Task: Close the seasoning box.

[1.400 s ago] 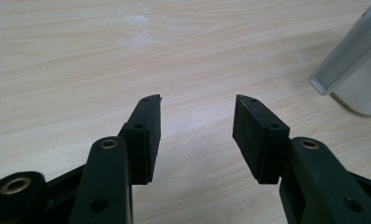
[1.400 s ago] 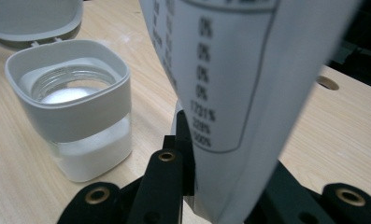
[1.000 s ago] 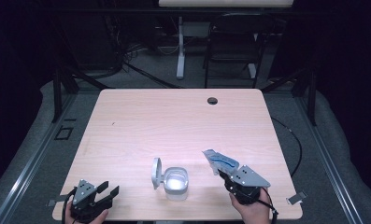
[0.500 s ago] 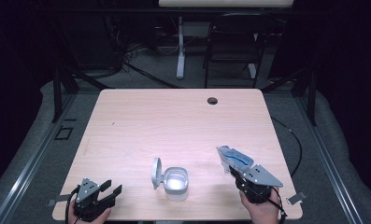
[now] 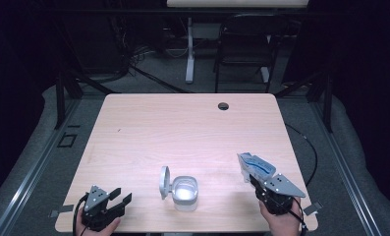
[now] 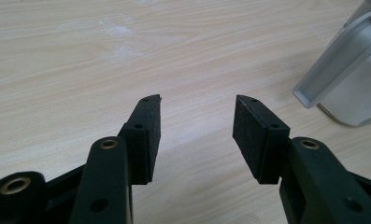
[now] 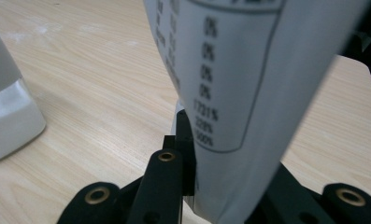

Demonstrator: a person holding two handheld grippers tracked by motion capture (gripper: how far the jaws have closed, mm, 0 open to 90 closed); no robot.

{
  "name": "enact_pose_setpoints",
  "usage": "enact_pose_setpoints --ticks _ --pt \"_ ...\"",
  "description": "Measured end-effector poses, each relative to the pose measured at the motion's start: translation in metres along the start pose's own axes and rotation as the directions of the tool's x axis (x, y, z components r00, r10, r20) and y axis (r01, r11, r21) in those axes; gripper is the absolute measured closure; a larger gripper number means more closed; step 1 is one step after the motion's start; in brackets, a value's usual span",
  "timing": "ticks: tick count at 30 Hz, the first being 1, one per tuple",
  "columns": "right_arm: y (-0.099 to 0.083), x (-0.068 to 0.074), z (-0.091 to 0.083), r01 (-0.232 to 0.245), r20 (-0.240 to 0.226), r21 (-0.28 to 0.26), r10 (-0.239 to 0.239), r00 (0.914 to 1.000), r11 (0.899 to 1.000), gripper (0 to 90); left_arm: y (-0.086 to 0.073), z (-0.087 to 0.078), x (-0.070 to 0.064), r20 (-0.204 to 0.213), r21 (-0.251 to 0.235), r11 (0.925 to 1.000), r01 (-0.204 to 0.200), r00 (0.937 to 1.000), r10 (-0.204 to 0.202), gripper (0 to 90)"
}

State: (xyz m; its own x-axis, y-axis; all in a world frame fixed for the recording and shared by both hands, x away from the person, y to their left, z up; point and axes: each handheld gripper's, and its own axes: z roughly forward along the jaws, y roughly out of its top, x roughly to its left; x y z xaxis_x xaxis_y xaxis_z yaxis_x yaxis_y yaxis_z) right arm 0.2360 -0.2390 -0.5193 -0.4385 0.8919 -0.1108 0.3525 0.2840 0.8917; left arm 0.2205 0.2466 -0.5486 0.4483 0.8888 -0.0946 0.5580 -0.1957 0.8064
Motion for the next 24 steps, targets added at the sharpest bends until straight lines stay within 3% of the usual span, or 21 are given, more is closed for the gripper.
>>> enact_pose_setpoints --ticks 8,24 --pt "-0.005 -0.004 0.004 -0.016 0.019 0.010 0.015 0.9997 1.000 82.0 -0.001 -0.001 0.001 -0.003 -0.003 1.0000 0.005 1.0000 -0.005 52.3" --pt "-0.019 -0.010 0.019 -0.035 0.035 0.101 0.032 0.9989 0.994 81.6 -0.002 0.000 0.000 0.000 0.006 1.0000 0.001 1.0000 -0.001 52.3"
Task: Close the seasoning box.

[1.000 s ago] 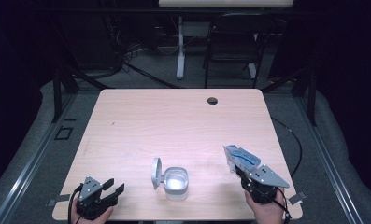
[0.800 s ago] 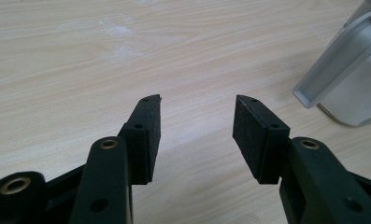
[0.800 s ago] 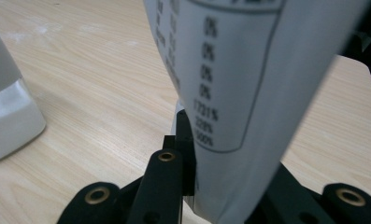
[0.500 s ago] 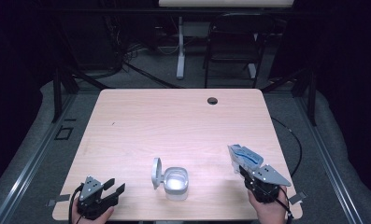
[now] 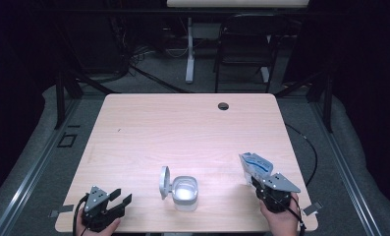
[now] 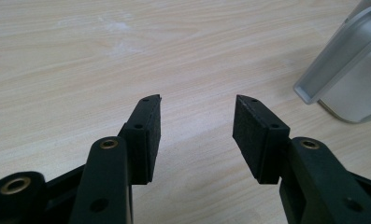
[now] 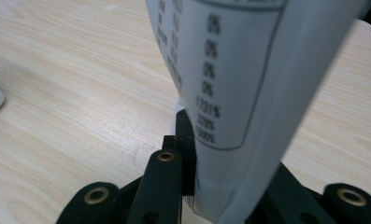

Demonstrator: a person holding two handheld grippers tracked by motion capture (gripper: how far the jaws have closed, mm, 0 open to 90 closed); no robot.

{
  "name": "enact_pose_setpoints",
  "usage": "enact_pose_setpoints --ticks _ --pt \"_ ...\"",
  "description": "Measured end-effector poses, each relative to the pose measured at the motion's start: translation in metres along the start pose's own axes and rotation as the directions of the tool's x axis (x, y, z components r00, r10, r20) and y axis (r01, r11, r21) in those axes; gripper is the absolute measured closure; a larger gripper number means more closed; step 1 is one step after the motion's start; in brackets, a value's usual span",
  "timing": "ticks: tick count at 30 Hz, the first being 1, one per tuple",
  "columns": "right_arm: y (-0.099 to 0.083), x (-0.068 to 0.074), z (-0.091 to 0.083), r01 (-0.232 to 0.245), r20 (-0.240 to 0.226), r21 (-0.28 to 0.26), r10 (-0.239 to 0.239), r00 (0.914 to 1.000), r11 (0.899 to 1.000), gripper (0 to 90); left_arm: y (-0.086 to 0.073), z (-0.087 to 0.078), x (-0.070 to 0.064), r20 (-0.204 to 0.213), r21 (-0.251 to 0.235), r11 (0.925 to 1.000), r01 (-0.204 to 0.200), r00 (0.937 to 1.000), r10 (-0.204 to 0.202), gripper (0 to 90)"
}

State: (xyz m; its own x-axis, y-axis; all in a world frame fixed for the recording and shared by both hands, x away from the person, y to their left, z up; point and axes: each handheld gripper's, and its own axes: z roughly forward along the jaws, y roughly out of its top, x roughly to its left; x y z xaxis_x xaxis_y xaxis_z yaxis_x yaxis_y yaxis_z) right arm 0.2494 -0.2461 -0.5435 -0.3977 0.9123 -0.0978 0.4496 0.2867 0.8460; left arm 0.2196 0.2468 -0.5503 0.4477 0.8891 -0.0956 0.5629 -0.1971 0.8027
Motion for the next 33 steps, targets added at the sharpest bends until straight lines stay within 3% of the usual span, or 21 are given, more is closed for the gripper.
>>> enact_pose_setpoints --ticks 15,33 --pt "-0.010 -0.005 0.012 -0.004 0.010 0.042 0.003 0.9999 0.999 80.2 0.000 0.001 0.000 0.003 0.000 1.0000 0.001 1.0000 -0.001 52.3" --pt "-0.013 -0.009 0.012 -0.024 -0.012 0.039 0.025 0.9996 0.999 73.8 0.000 0.000 0.001 -0.001 0.001 1.0000 -0.002 1.0000 0.002 52.3"
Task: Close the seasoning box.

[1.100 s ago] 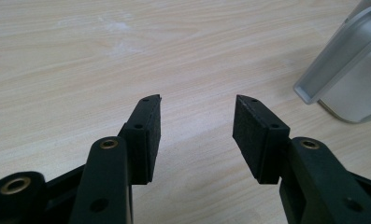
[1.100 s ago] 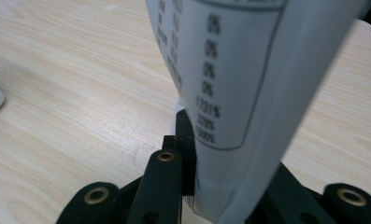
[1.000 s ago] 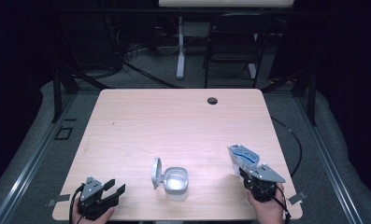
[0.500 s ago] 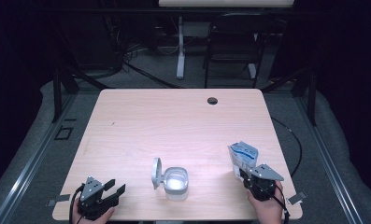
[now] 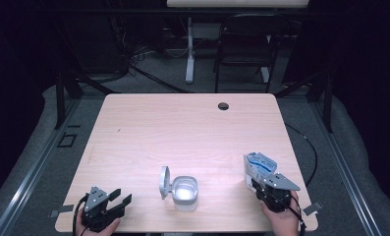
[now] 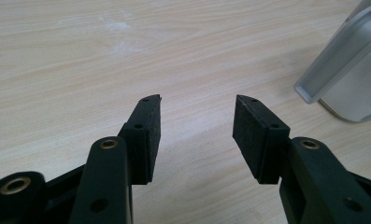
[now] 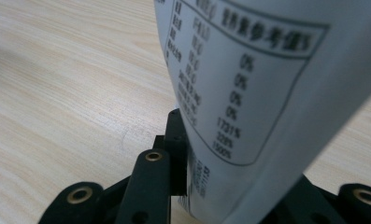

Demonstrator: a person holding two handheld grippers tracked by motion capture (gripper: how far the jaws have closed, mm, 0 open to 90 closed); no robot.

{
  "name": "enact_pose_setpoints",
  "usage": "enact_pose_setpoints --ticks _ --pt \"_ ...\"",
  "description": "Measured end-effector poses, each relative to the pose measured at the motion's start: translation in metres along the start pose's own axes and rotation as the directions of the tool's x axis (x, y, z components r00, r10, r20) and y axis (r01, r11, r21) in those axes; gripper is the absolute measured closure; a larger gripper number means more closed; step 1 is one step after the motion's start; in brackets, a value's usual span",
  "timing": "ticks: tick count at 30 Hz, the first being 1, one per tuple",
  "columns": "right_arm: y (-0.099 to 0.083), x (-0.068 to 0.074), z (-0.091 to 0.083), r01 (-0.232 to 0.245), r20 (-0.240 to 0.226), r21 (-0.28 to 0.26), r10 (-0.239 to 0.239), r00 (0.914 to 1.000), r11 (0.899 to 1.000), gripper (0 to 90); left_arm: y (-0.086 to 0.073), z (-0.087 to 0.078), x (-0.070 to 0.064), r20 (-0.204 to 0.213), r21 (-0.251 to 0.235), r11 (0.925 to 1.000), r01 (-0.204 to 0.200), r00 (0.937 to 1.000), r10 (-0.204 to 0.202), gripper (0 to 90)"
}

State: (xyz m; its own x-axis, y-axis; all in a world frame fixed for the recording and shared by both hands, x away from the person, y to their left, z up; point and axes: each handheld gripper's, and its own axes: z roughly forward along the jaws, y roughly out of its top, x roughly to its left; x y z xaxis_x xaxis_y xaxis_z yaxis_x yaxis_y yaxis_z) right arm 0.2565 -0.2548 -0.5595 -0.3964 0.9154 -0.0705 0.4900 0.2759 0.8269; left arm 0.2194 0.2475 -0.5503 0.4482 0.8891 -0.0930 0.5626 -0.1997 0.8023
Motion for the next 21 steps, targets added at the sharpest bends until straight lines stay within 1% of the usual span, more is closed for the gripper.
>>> enact_pose_setpoints --ticks 5,7,11,12,13,15,17,19,20,21 --pt "0.000 0.000 -0.001 0.005 -0.005 0.001 -0.005 1.0000 1.000 71.2 0.000 0.000 0.000 0.001 -0.003 1.0000 0.001 1.0000 -0.001 52.3" --pt "-0.001 0.000 -0.001 0.005 -0.003 -0.008 -0.005 1.0000 1.000 69.6 0.001 0.000 0.000 0.001 -0.005 1.0000 0.004 1.0000 -0.004 52.3" --pt "-0.003 -0.002 -0.003 0.017 -0.008 -0.006 -0.017 0.9998 1.000 66.4 0.002 0.000 0.000 0.001 -0.006 1.0000 0.004 1.0000 -0.004 52.2" --pt "-0.003 -0.002 -0.004 0.014 -0.004 -0.009 -0.014 0.9999 1.000 65.7 0.002 -0.001 0.000 0.001 0.000 1.0000 0.001 1.0000 -0.001 52.2" --pt "-0.004 -0.002 -0.004 0.010 -0.005 -0.012 -0.010 0.9999 1.000 65.0 0.002 0.000 0.000 0.004 -0.009 1.0000 0.003 1.0000 -0.003 52.2" --pt "-0.004 -0.003 -0.006 0.011 -0.004 -0.017 -0.011 0.9999 1.000 64.1 0.003 0.000 0.000 0.005 -0.010 0.9999 0.003 1.0000 -0.003 52.1" --pt "-0.005 -0.004 -0.007 0.016 -0.004 -0.023 -0.016 0.9999 1.000 63.9 0.003 0.001 -0.001 0.005 -0.009 1.0000 0.001 1.0000 -0.001 52.2" --pt "-0.005 -0.004 -0.009 0.019 -0.004 -0.026 -0.019 0.9998 0.999 62.3 0.004 0.001 -0.002 0.009 -0.016 0.9999 0.003 1.0000 -0.003 52.2" --pt "-0.006 -0.004 -0.010 0.018 -0.004 -0.031 -0.018 0.9998 0.999 61.1 0.005 0.001 -0.002 0.011 -0.008 1.0000 -0.004 0.9999 0.004 52.1" --pt "-0.006 -0.004 -0.011 0.021 -0.005 -0.031 -0.021 0.9998 0.999 60.4 0.005 0.002 -0.002 0.011 -0.012 0.9999 -0.003 0.9999 0.003 52.1"
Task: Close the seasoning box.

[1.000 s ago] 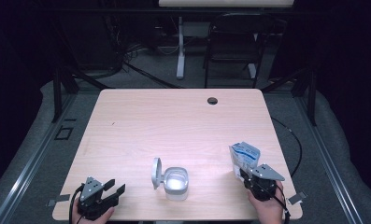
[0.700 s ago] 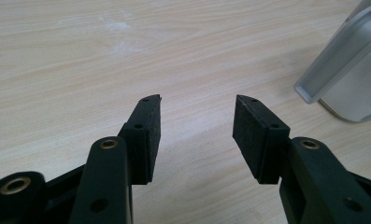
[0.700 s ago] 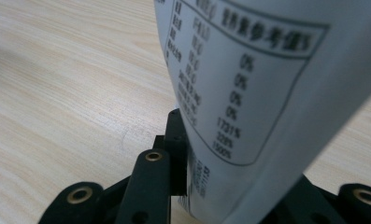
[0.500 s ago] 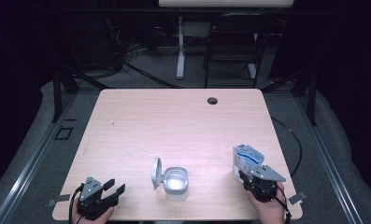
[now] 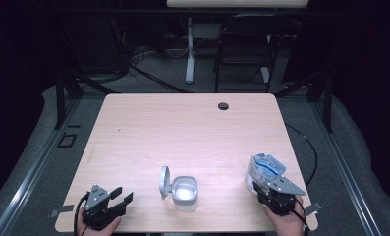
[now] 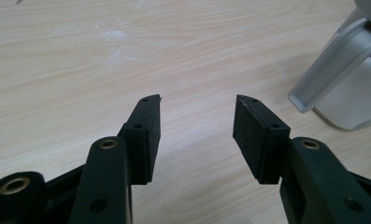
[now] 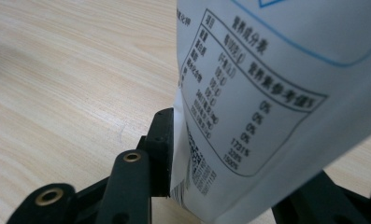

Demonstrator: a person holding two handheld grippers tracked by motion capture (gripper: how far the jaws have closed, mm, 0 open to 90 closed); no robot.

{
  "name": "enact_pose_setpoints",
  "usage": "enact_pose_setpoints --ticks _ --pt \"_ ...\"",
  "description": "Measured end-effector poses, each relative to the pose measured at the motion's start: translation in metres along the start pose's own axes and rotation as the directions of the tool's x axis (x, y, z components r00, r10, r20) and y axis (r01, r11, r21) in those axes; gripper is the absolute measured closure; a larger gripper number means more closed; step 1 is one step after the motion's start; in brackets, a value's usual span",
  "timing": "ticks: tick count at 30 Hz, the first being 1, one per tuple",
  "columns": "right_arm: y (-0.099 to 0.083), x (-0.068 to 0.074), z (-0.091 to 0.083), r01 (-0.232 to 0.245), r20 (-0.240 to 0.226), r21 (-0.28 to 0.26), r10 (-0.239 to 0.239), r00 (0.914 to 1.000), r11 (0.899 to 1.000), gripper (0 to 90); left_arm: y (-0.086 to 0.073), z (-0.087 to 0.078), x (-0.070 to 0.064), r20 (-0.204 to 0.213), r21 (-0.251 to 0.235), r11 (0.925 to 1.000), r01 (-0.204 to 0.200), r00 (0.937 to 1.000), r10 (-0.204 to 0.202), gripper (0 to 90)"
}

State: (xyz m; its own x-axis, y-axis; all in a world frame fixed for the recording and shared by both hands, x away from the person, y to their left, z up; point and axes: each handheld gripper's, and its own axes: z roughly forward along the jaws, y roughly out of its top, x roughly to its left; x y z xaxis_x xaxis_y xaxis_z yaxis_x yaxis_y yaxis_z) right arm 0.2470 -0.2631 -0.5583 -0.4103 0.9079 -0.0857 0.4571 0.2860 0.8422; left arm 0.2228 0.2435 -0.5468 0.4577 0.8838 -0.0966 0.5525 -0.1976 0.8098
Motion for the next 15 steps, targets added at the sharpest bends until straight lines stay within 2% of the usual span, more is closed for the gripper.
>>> enact_pose_setpoints --ticks 15 --pt "-0.010 -0.001 -0.008 0.016 -0.030 0.004 -0.016 0.9994 1.000 49.3 0.011 0.014 -0.009 0.037 -0.010 0.9998 -0.019 0.9991 0.020 52.1"
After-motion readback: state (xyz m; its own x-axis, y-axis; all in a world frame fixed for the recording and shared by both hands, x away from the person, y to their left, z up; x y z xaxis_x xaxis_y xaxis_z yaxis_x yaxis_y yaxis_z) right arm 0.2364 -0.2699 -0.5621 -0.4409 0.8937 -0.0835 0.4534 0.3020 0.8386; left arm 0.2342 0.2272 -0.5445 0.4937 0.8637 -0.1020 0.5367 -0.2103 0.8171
